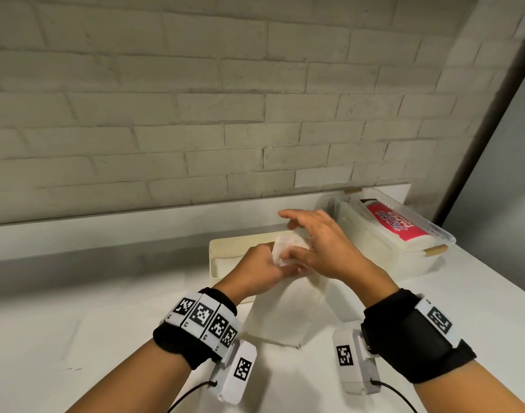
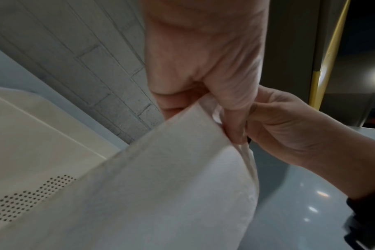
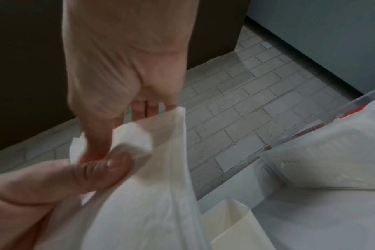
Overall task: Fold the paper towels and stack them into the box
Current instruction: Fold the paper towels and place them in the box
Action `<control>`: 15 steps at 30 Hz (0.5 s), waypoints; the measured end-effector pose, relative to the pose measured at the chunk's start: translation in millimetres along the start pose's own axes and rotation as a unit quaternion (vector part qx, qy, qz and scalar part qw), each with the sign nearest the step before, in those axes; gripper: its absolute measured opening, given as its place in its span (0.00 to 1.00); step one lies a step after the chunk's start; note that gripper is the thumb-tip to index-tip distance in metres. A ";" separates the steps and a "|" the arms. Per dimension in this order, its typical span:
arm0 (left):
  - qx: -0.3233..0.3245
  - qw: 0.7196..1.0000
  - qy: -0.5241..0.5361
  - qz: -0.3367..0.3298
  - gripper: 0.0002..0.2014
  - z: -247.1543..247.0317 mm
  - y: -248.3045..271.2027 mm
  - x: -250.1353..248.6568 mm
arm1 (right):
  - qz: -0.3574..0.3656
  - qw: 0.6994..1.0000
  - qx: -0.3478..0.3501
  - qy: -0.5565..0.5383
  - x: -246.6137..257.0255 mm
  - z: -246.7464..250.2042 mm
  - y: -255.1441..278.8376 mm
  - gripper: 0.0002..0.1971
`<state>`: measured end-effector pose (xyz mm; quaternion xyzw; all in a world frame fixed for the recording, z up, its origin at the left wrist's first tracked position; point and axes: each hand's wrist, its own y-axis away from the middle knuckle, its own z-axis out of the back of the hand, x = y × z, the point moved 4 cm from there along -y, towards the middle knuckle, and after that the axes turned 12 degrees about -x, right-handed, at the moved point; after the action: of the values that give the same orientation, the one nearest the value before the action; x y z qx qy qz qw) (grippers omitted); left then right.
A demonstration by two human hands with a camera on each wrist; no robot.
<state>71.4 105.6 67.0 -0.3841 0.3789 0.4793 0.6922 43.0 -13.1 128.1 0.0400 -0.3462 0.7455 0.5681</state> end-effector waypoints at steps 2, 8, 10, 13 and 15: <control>0.001 1.000 0.012 0.014 0.08 1.6 -0.4 -0.8 | 0.004 1.000 0.019 0.003 0.0 -1.0 -2.2 0.38; -0.003 0.999 -0.039 0.030 0.11 4.9 -6.4 2.0 | -0.031 0.997 0.065 -0.035 -2.4 -8.8 -9.5 0.31; -0.007 0.999 -0.035 0.039 0.13 10.6 -7.0 6.6 | -0.052 0.996 0.016 -0.065 -6.1 -3.6 -15.7 0.27; -0.021 0.998 -0.035 0.048 0.15 26.6 -7.7 16.2 | -0.087 0.986 -0.091 -0.114 -21.3 8.0 -26.7 0.23; -0.044 0.997 -0.016 0.062 0.11 43.7 -12.3 21.5 | -0.116 0.967 -0.157 -0.163 -34.5 13.5 -34.8 0.19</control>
<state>95.5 149.6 68.1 -0.3823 0.3688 0.5437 0.6498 81.1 -44.9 139.1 0.1110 -0.5399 0.5944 0.5856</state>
